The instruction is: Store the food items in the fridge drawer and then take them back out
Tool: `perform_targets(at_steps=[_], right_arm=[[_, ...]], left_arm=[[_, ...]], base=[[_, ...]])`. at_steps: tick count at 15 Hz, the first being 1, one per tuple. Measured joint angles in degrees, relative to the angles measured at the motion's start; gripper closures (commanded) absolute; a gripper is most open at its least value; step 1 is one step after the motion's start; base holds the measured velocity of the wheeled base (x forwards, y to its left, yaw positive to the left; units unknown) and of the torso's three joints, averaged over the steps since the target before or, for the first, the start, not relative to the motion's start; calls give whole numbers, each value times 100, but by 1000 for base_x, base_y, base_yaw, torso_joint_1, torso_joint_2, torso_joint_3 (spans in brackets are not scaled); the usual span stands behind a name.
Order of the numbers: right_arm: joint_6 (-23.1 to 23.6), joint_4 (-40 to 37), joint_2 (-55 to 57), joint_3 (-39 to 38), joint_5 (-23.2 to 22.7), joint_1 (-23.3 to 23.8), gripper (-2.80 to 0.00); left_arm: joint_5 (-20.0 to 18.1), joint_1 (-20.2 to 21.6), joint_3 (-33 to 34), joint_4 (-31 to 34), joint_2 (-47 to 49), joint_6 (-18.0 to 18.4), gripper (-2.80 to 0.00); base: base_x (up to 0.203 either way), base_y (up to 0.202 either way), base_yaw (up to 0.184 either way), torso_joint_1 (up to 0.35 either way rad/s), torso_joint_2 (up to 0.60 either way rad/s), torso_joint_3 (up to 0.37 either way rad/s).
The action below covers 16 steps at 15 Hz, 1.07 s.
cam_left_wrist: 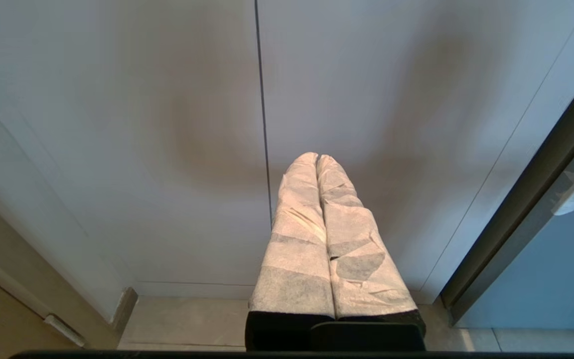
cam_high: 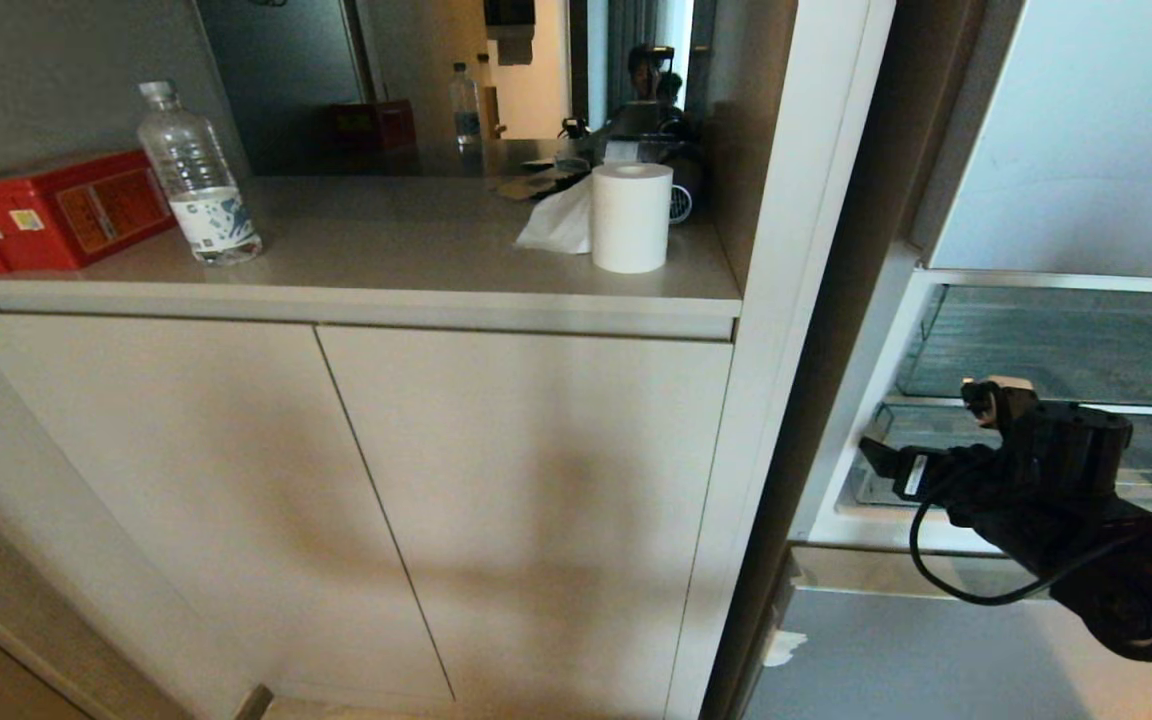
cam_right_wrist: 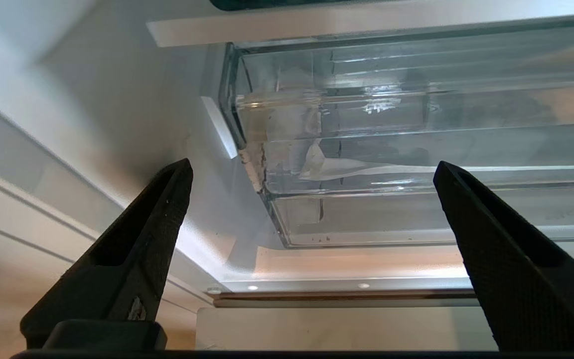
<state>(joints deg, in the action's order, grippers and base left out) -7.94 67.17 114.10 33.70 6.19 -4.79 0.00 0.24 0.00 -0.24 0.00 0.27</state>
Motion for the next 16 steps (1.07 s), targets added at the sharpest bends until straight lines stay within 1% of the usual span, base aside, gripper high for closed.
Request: perform_targets(at_steps=[4, 9, 16], right_arm=[[-7, -4, 73, 86, 13, -168, 0], [-29, 6, 232, 289, 207, -428, 0], [-74, 188, 291, 226, 243, -494, 0]], left_arm=[[0, 0, 0, 0, 0, 0, 0], [0, 0, 0, 0, 0, 0, 0], [0, 0, 0, 0, 0, -1, 0]], base=[[0, 0, 0, 0, 0, 0], [0, 0, 0, 0, 0, 0], [0, 0, 0, 0, 0, 0]])
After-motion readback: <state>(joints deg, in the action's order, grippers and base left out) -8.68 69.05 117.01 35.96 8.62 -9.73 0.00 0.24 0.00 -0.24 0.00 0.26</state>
